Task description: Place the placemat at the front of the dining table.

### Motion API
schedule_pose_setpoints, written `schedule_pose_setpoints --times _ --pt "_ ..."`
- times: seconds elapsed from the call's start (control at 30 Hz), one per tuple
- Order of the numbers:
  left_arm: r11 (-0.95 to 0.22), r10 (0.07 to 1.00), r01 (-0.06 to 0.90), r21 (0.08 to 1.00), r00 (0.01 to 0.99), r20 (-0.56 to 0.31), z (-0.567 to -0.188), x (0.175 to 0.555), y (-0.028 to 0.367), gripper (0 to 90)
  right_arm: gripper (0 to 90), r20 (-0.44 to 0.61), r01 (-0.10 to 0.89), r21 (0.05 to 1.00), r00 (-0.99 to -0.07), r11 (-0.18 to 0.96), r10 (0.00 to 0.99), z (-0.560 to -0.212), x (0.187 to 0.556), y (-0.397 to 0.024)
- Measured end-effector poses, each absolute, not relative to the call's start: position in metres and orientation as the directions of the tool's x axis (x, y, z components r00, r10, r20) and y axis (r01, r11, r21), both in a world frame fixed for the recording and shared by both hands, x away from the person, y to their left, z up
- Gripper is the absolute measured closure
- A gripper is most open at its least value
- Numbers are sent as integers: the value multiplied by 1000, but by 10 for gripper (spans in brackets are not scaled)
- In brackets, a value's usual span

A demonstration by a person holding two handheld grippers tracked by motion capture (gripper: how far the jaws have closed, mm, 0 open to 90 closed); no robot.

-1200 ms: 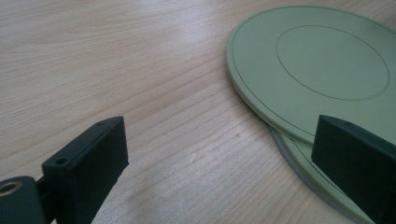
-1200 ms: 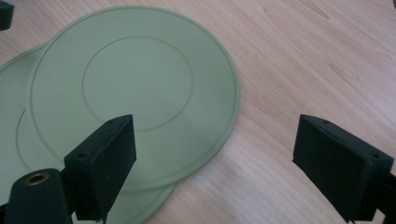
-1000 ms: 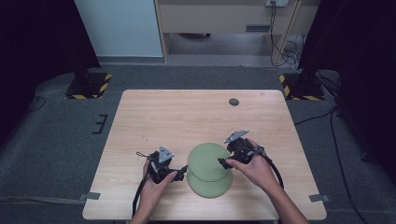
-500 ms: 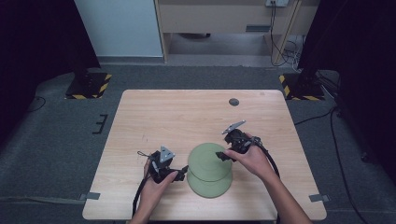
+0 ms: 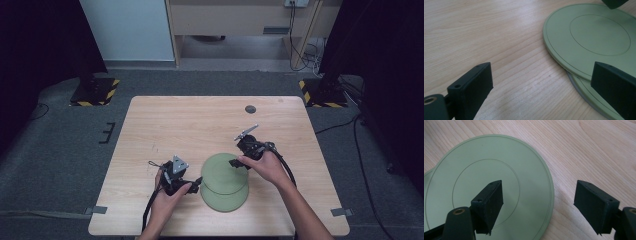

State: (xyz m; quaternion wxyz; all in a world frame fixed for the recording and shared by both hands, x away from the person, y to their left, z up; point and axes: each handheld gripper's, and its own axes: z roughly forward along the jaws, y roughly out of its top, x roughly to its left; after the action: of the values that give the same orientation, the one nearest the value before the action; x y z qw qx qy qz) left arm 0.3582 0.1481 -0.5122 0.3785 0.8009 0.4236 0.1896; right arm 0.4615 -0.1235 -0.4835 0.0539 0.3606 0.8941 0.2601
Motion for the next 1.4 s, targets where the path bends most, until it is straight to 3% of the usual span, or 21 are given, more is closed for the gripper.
schedule_pose_setpoints --times 0.27,1.0,1.4 --pt "-415 803 528 741 596 24 -510 363 141 32 217 148 636 482 -737 603 659 -495 467 -117" --pt "-409 810 550 728 586 12 -524 367 132 40 200 223 651 478 -739 589 636 -510 469 -117" --pt "-408 808 544 733 590 12 -524 367 130 43 240 232 648 489 -742 584 629 -510 469 -119"
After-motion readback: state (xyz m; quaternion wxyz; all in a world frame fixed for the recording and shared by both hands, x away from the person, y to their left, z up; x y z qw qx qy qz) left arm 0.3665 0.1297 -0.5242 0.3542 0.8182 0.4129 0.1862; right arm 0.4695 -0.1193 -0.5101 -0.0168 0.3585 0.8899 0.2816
